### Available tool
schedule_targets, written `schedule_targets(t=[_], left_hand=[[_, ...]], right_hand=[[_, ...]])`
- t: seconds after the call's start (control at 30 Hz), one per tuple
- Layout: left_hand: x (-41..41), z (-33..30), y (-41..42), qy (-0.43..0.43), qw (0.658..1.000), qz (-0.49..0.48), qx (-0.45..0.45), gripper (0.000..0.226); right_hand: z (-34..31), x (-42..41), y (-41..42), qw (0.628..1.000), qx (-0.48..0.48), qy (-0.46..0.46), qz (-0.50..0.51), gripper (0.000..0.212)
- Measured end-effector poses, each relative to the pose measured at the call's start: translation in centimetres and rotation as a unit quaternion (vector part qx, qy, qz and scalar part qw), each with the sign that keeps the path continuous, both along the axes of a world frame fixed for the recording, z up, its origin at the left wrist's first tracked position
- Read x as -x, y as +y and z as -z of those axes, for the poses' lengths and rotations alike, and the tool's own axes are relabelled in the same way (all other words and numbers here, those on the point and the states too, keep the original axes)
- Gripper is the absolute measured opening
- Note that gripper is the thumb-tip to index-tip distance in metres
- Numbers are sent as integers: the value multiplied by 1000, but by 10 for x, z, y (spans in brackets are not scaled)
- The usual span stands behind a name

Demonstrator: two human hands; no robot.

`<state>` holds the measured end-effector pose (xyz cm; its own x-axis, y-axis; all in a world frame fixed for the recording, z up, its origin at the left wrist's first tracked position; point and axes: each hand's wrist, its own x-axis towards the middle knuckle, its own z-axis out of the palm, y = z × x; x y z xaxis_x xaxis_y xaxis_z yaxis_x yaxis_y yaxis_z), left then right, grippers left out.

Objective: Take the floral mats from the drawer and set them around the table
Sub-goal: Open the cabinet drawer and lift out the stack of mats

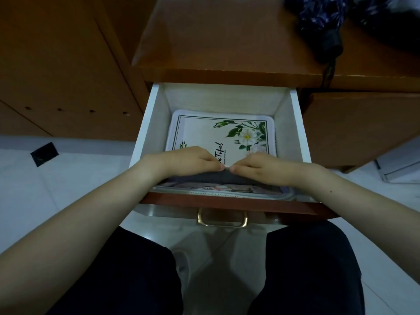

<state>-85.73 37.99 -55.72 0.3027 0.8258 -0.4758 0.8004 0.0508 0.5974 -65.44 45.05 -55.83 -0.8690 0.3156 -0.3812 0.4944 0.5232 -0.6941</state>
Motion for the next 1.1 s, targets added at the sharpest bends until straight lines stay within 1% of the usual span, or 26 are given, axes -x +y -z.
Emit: schedule_targets(t=[0.07,0.1,0.2,0.3,0.37,0.4,0.47,0.53,0.6,0.67,0.7,0.8,0.9,0.93,1.0,1.1], left_hand=[[0,1,0,-4,1000,2,-2,36],[1,1,-1,-11,1000,-2,0,38],[4,5,2,-29,999,-14,8,43],[5,11,5,-23,1000,-1,12,36],[7,14,6,-15,1000,11,16,31],[8,15,5,-15,1000,11,24,33],[8,14,2,-11,999,8,36,38],[4,11,0,-16,999,3,34,31],[0,8,-1,-18,999,-11,40,26],[-1,6,-2,1,999,-12,50,35],[-1,5,-3,9,998,-9,58,37],[-1,-4,0,23,995,41,87,32],[0,-12,0,62,989,104,84,48],[0,-12,-1,64,988,109,84,47],[-1,-13,-7,51,990,81,106,41],[-4,-20,-9,20,989,39,142,37]], right_hand=[[-1,0,0,999,20,-20,-29,31],[-1,0,1,999,7,-29,-44,28],[4,0,1,997,-52,-23,-60,29],[8,-1,0,997,-60,-5,-49,21],[10,-1,-1,997,-62,0,-47,25],[10,0,-3,997,-56,0,-44,28],[10,2,-4,999,-33,-2,-38,26],[8,5,-4,1000,-3,-10,-28,22],[6,5,-3,999,46,-5,17,16],[6,5,0,995,68,4,67,14],[7,6,0,995,69,-1,66,15],[5,6,0,994,77,-34,74,16],[-7,9,-3,993,75,-53,69,18],[-12,9,-5,993,74,-58,77,19],[-16,7,-10,991,73,-67,89,20],[-23,5,-16,986,72,-99,116,24]])
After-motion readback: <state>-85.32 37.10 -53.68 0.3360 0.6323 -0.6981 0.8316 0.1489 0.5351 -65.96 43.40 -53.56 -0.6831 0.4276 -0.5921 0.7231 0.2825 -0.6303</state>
